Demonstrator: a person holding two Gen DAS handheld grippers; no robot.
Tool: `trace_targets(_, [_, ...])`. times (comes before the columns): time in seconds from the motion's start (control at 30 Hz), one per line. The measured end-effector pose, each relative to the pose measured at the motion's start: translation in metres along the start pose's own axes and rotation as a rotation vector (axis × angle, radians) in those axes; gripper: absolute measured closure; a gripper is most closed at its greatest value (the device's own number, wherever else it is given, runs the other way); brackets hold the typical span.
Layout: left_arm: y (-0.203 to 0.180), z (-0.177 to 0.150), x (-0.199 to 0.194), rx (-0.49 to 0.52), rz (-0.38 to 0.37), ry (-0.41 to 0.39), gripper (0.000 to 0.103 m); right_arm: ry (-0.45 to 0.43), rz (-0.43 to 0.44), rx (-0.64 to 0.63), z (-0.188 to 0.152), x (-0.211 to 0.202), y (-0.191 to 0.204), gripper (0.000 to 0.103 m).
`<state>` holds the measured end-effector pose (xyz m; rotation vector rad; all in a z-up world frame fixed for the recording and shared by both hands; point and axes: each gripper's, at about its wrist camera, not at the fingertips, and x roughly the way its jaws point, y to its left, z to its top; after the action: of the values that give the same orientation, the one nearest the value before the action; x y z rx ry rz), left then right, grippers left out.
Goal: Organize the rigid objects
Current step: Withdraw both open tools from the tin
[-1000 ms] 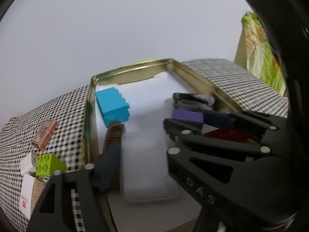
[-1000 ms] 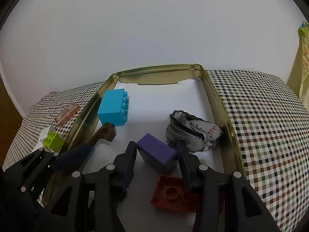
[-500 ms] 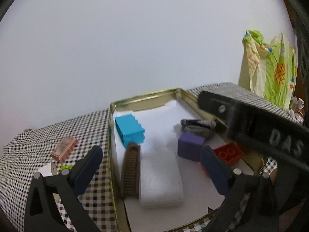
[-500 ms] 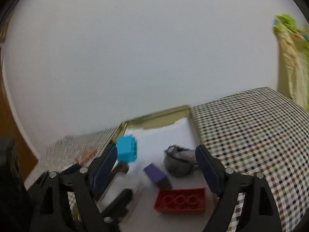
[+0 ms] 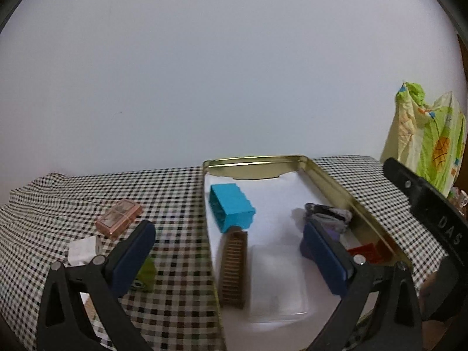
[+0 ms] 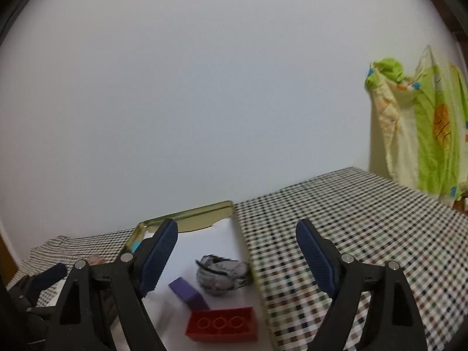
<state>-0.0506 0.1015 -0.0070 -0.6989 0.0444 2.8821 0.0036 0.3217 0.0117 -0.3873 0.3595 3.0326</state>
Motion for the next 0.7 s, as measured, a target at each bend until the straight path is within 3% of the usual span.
trace_targets(0.33, [0.009,-0.005,-0.008,0.029,0.061,-0.036,0.001,-0.030,-0.046,-0.038,-0.005,-0.007,0.002,0.018])
trace_targets(0.5, [0.016,-0.006,-0.018,0.023,0.070,-0.080,0.001,-0.028,-0.052,-0.025,-0.006,-0.010,0.006,0.018])
trace_targets(0.7, [0.022,-0.007,-0.021,0.043,0.075,-0.076,0.001,-0.021,-0.050,-0.029,-0.010,-0.019,0.012,0.018])
